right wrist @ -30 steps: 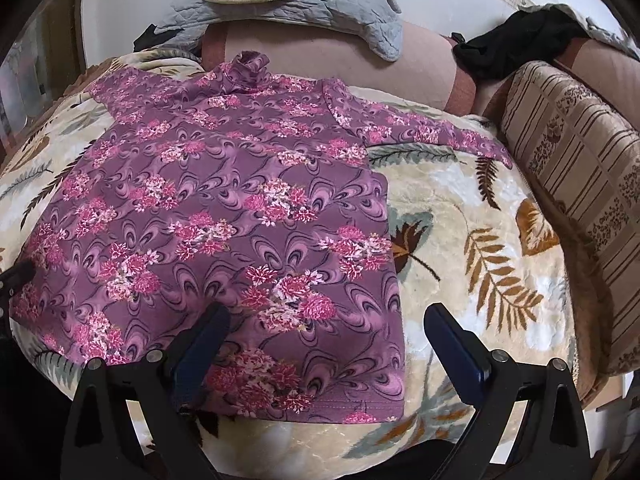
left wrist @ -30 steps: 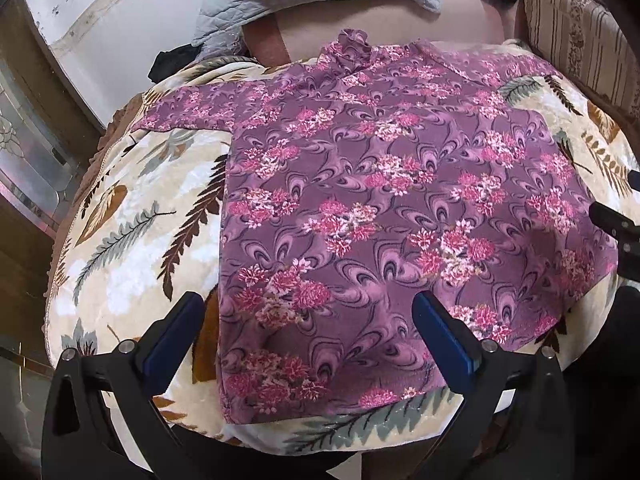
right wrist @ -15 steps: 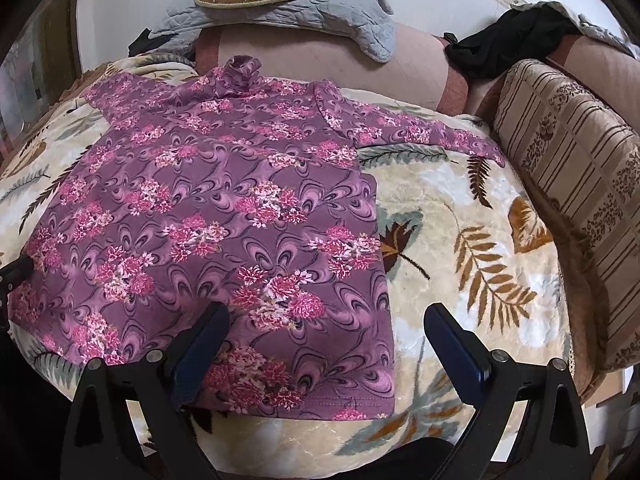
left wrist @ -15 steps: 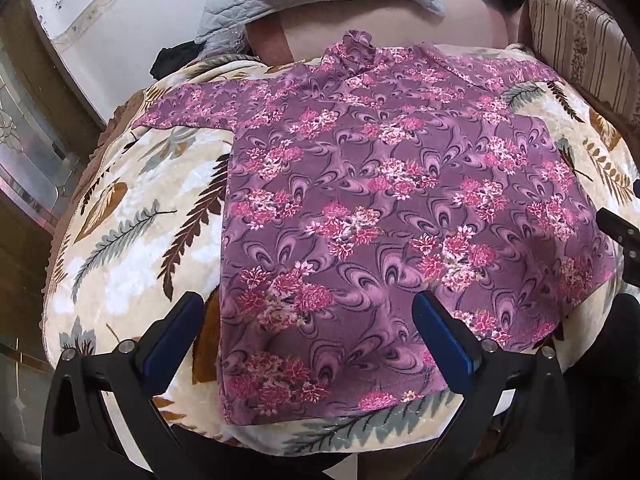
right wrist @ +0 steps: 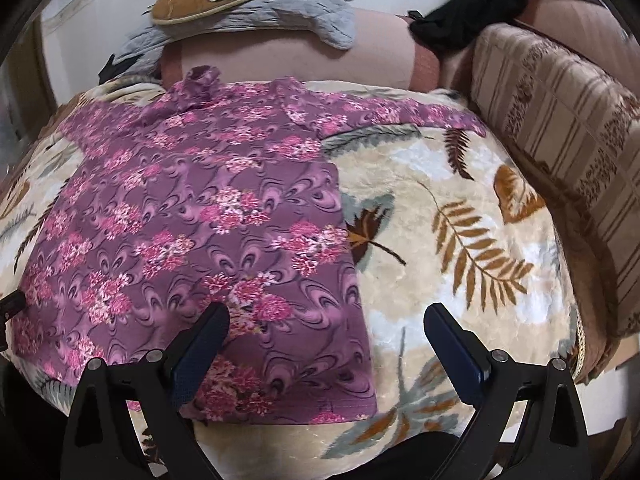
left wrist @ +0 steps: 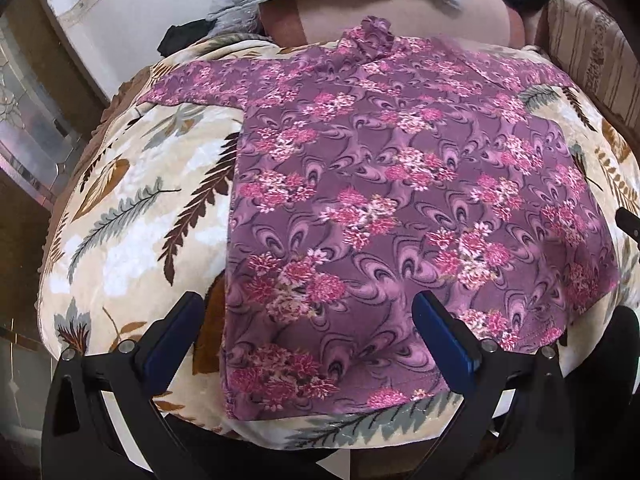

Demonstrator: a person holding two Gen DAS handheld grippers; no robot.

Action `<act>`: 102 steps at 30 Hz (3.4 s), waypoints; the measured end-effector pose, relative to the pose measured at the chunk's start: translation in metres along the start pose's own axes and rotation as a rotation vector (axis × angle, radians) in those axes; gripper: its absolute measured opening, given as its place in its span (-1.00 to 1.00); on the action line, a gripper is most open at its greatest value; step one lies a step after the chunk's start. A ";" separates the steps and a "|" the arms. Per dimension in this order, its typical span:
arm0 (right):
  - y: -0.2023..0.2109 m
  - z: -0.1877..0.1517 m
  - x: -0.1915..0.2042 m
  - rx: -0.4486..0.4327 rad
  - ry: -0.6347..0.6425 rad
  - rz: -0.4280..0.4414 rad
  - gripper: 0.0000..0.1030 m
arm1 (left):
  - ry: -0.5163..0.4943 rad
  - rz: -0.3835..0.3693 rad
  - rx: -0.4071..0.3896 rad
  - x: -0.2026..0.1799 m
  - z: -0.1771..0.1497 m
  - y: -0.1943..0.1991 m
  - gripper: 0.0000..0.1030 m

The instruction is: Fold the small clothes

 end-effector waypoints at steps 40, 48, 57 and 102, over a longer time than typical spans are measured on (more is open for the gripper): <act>-0.021 -0.084 -0.067 0.352 -0.257 0.209 -0.98 | 0.235 -0.244 0.328 0.065 -0.070 -0.024 -0.87; -0.004 0.044 -0.054 0.021 -0.204 0.246 -0.06 | 0.153 -0.216 0.037 0.054 0.036 0.005 0.27; -0.117 0.063 -0.005 0.102 -0.103 0.182 -0.17 | 0.085 -0.161 0.085 -0.021 0.090 -0.079 0.33; -0.267 0.270 -0.357 -0.119 -0.735 -0.255 -0.80 | 0.078 -0.219 -0.018 -0.024 0.163 -0.144 0.73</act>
Point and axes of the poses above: each gripper's, at about its wrist camera, not at the fingertips, and y roughly against the way its jaws point, x to its left, z to its top, the point moved 7 cm from there along -y, roughly the way its jaws point, and after that the axes turned 3 degrees about -x, right-handed, at the moved point
